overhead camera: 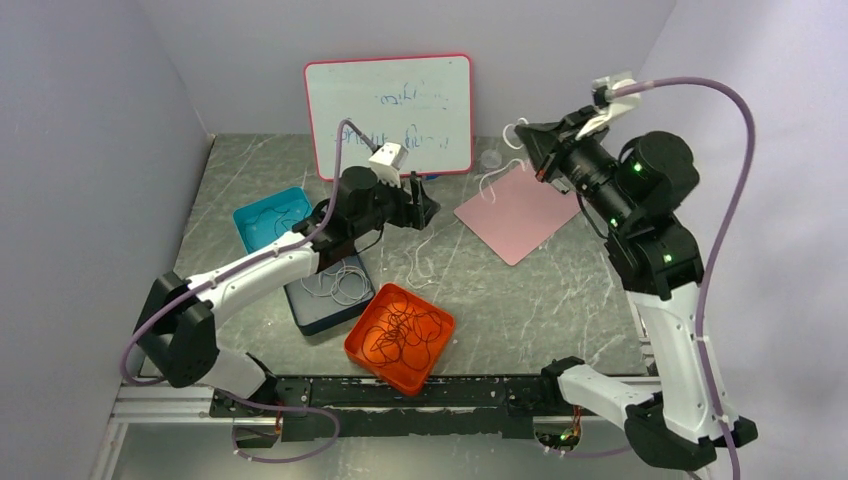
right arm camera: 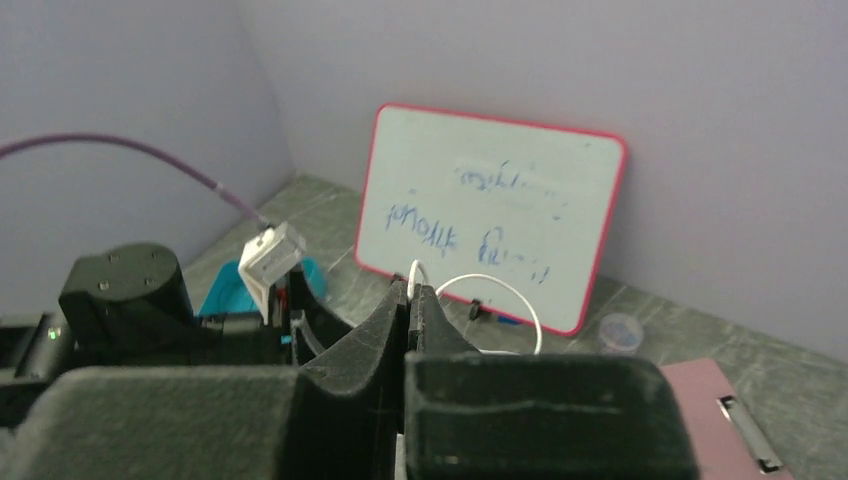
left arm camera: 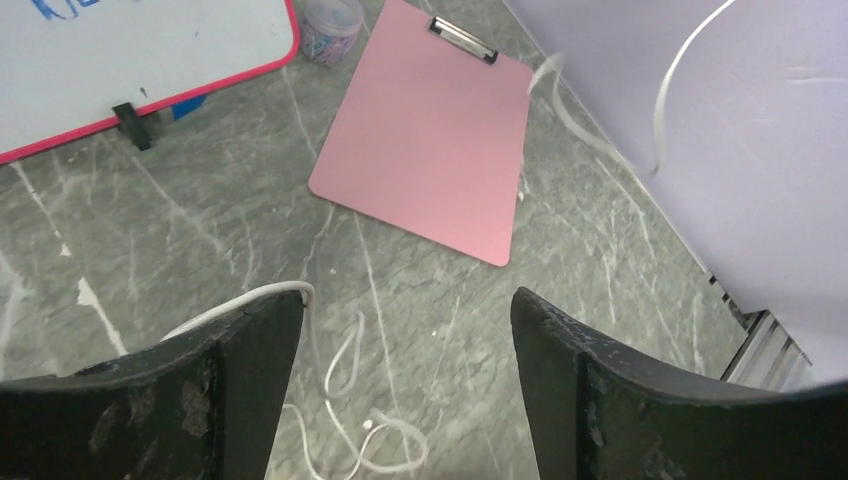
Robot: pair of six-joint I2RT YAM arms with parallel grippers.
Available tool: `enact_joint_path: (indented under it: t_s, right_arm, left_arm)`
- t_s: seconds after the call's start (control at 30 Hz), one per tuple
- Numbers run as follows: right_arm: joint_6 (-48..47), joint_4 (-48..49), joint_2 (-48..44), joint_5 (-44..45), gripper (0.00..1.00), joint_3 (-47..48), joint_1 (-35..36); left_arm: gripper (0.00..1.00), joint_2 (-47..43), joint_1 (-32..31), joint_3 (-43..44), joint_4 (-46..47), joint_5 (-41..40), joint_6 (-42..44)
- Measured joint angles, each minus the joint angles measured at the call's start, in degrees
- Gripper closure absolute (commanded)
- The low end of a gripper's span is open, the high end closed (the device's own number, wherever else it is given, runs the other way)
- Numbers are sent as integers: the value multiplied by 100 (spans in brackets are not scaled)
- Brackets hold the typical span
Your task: Untangle the cables
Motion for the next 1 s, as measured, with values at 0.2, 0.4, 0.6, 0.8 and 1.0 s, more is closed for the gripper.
enact_joint_path:
  t_s: [0.2, 0.4, 0.6, 0.8, 1.0]
  right_arm:
    - [-79, -90, 260, -645, 100, -151, 0]
    - [-74, -94, 138, -354, 100, -358, 0]
    - [-76, -111, 15, -251, 100, -358, 0]
    - [-127, -177, 219, -678, 100, -361, -2]
    - [-155, -201, 505, -1532, 100, -374, 0]
  left_arm:
    - [19, -94, 144, -39, -483, 201, 356]
    - [17, 535, 273, 420, -1145, 741, 481]
    - [19, 332, 374, 391, -1397, 822, 472]
    - [18, -483, 728, 107, -1565, 514, 428]
    - [18, -1556, 933, -205, -2074, -376, 431]
